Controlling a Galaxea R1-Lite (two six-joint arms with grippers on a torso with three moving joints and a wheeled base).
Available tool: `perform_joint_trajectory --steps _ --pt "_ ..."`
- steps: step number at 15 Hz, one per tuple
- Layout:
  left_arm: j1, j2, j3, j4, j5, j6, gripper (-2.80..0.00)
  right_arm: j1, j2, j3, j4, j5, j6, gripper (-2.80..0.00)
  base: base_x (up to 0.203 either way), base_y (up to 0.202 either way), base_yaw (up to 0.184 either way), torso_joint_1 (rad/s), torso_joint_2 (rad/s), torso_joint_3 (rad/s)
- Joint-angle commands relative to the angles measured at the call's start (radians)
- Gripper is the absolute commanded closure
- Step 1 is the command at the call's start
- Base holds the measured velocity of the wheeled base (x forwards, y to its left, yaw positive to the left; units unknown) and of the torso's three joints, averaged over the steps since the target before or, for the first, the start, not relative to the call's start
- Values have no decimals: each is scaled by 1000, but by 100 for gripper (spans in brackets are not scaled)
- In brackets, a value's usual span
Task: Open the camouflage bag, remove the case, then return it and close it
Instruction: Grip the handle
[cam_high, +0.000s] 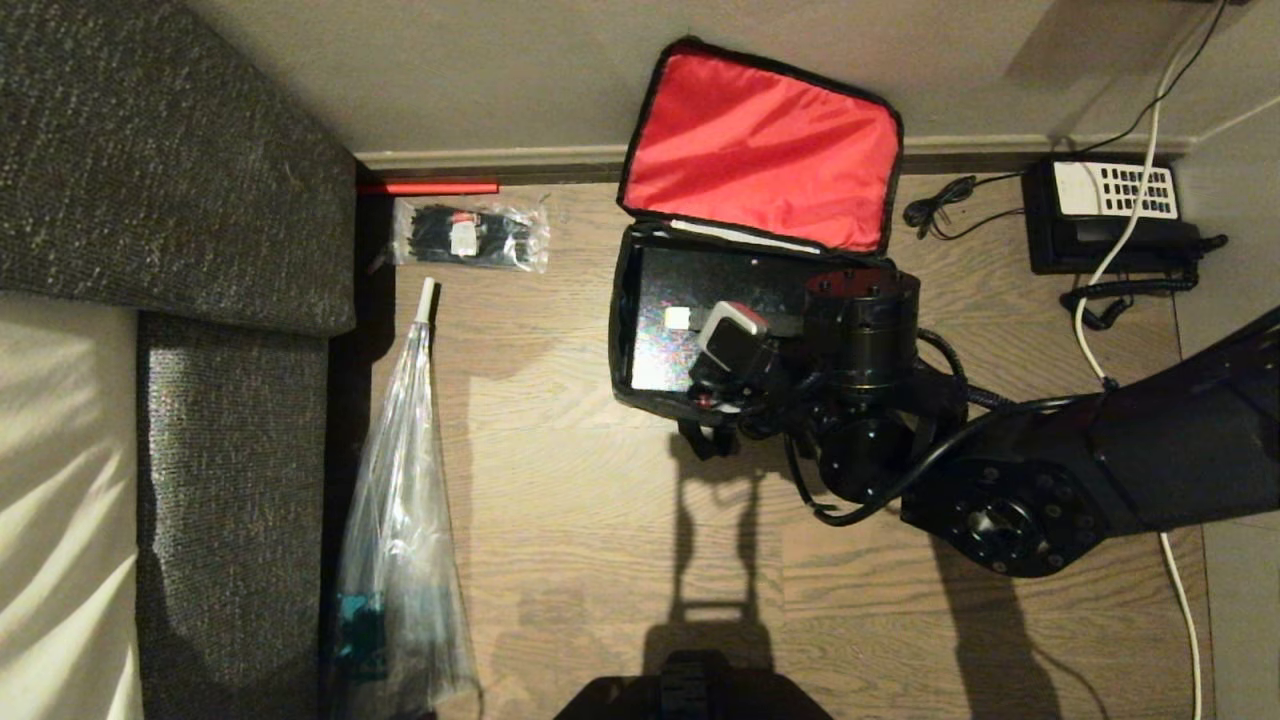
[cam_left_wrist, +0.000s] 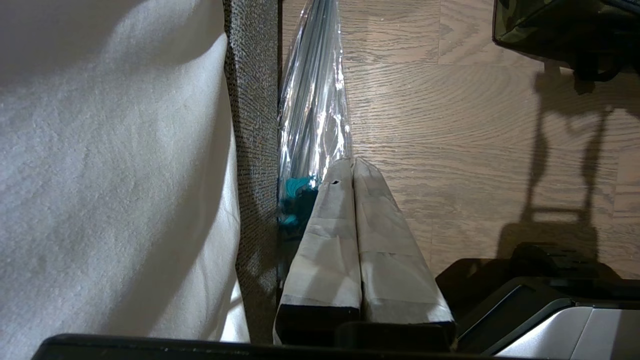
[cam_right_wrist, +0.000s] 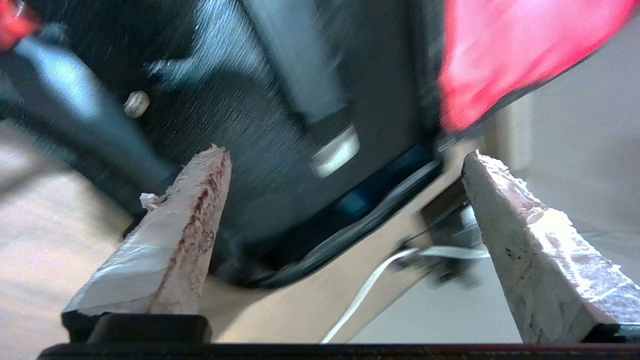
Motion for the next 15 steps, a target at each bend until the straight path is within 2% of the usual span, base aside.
perform_joint_trajectory --steps 1,2,3,4,5,6,8,11,13,15 --pt "0 0 0 0 0 -1 0 5 42 27 -241 -5 -236 -280 0 0 0 0 0 0" --pt "0 0 0 0 0 -1 0 5 62 47 -369 -6 -362 -280 0 0 0 0 0 0" --pt "0 -1 0 0 0 -1 0 6 106 62 -485 -8 -440 -280 0 0 0 0 0 0" --pt "0 0 0 0 0 -1 0 6 141 63 -550 -9 -477 -280 0 0 0 0 0 0" --pt "0 0 0 0 0 -1 0 5 147 60 -560 2 -505 -280 0 0 0 0 0 0" --pt "0 0 0 0 0 -1 0 5 154 53 -567 1 -518 -280 0 0 0 0 0 0" --pt "0 0 0 0 0 -1 0 13 181 12 -573 -71 -519 -280 0 0 0 0 0 0" --pt "0 0 0 0 0 -1 0 21 220 4 -599 -98 -522 -280 0 0 0 0 0 0" --pt "0 -1 0 0 0 -1 0 21 240 -8 -601 -104 -507 -280 0 0 0 0 0 0" --pt "0 0 0 0 0 -1 0 20 274 -32 -616 -105 -456 -280 0 0 0 0 0 0"
